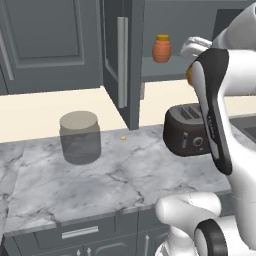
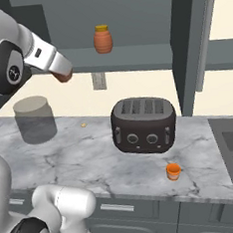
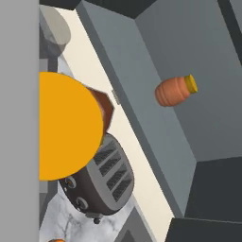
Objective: Pick the jam and honey bottle from the counter and place them in the cabinets closest to them.
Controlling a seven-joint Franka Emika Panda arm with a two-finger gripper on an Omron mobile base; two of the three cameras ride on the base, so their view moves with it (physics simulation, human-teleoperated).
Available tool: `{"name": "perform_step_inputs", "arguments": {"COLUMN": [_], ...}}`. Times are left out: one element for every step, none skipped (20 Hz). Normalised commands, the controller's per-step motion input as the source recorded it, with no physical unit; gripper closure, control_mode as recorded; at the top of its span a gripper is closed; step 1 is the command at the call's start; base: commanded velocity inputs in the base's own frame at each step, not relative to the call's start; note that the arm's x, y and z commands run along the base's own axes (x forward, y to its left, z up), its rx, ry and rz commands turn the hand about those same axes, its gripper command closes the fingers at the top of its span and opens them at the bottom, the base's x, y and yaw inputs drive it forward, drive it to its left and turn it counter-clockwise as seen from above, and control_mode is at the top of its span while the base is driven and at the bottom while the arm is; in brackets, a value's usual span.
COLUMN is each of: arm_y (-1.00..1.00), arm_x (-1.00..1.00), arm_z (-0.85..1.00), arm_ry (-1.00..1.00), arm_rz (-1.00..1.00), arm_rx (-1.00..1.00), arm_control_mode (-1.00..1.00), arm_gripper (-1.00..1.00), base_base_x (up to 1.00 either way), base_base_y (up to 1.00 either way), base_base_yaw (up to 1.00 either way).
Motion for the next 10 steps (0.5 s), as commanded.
{"name": "perform_step_inputs", "arguments": {"arm_y": [0.00,0.00,0.00,0.00,0.00,0.03,0.10,0.15,0.22,0.24], "arm_x": [0.08,0.00,0.00,0.00,0.00,0.00,0.04,0.07,0.12,0.16], "arm_z": [0.20,0.12,0.00,0.00,0.00,0.00,0.00,0.00,0.00,0.00], "arm_ry": [0.01,0.00,0.00,0.00,0.00,0.00,0.00,0.00,0.00,0.01], "arm_rz": [0.00,0.01,0.00,0.00,0.00,0.00,0.00,0.00,0.00,0.00], "arm_rx": [0.11,0.09,0.00,0.00,0.00,0.00,0.00,0.00,0.00,0.00], "arm_control_mode": [-1.00,-1.00,-1.00,-1.00,-1.00,-1.00,-1.00,-1.00,-1.00,-1.00], "arm_gripper": [1.00,1.00,1.00,1.00,1.00,1.00,1.00,1.00,1.00,1.00], "base_base_x": [0.00,0.00,0.00,0.00,0.00,0.00,0.00,0.00,0.00,0.00], "base_base_y": [0.00,0.00,0.00,0.00,0.00,0.00,0.00,0.00,0.00,0.00], "base_base_yaw": [0.00,0.00,0.00,0.00,0.00,0.00,0.00,0.00,0.00,0.00]}}
